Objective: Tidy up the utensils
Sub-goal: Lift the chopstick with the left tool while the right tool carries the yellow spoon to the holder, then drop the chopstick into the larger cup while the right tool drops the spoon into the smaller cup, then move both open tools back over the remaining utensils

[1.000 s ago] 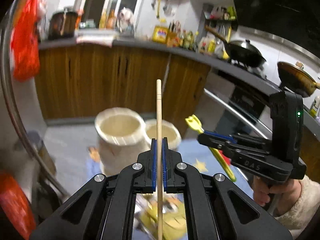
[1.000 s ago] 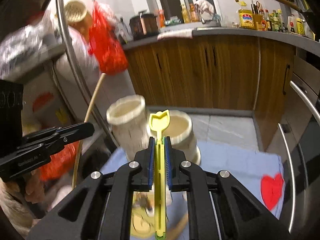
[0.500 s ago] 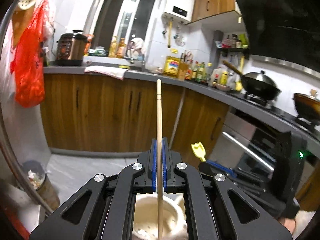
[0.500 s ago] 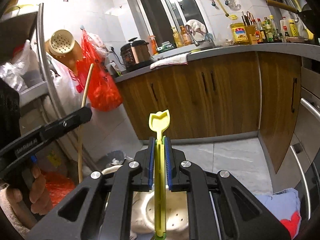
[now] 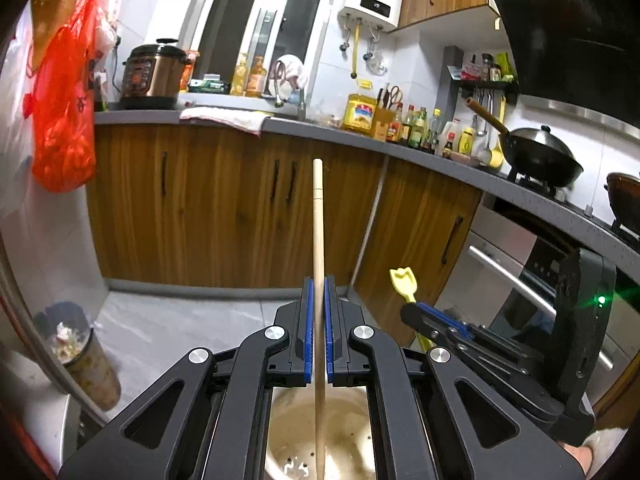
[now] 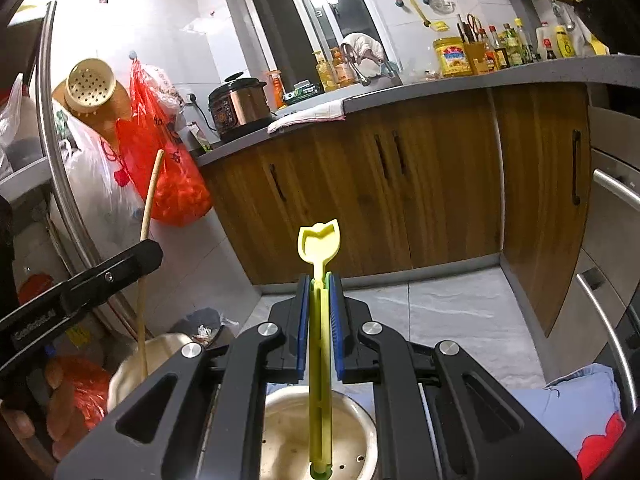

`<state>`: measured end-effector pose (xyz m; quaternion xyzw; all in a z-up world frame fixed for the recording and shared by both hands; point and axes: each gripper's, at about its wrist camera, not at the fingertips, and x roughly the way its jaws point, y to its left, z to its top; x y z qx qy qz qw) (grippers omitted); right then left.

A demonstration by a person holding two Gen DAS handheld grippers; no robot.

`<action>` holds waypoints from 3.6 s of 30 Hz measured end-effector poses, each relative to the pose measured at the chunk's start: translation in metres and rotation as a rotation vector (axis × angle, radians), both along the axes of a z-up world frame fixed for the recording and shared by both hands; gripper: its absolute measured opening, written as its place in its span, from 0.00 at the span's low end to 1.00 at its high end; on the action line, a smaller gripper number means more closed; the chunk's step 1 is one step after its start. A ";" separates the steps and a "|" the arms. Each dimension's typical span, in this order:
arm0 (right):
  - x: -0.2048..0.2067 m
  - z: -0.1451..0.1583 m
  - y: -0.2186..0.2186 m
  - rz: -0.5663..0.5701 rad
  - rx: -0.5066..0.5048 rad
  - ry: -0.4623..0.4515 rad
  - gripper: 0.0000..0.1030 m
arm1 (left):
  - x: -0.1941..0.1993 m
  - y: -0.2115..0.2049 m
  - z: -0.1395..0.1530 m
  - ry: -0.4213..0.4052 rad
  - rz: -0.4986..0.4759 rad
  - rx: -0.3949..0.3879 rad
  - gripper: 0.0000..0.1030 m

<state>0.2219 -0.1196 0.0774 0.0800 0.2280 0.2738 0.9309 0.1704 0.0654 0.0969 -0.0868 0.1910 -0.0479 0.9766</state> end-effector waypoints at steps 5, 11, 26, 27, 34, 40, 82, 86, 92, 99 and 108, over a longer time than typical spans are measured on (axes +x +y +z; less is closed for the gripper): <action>-0.013 -0.006 0.001 0.030 -0.043 -0.015 0.10 | -0.012 -0.002 -0.005 0.017 -0.016 0.027 0.05; -0.034 -0.007 -0.009 0.078 -0.071 0.000 0.10 | -0.023 -0.003 -0.012 0.080 -0.039 0.047 0.05; -0.039 -0.013 -0.016 0.119 -0.127 0.198 0.10 | -0.020 -0.026 -0.024 0.246 -0.032 0.167 0.05; -0.040 -0.014 -0.015 0.119 -0.133 0.201 0.10 | -0.020 -0.026 -0.024 0.246 -0.027 0.176 0.05; -0.036 -0.011 -0.008 0.116 -0.150 0.216 0.10 | -0.019 -0.024 -0.028 0.266 -0.034 0.157 0.09; -0.036 -0.012 -0.007 0.116 -0.155 0.213 0.10 | -0.020 -0.025 -0.027 0.255 -0.038 0.162 0.21; -0.159 -0.019 -0.080 -0.049 -0.284 0.118 0.95 | -0.152 -0.021 -0.036 0.153 0.109 0.219 0.95; -0.163 -0.028 -0.082 -0.039 -0.276 0.157 0.95 | -0.154 -0.014 -0.046 0.174 0.122 0.222 0.95; -0.175 -0.038 -0.077 -0.011 -0.301 0.155 0.95 | -0.159 -0.014 -0.069 0.226 0.105 0.215 0.95; -0.187 -0.053 -0.062 0.055 -0.337 0.175 0.95 | -0.170 -0.022 -0.092 0.277 0.063 0.238 0.95; -0.197 -0.069 -0.033 0.158 -0.332 0.244 0.84 | -0.175 -0.015 -0.104 0.319 0.078 0.239 0.95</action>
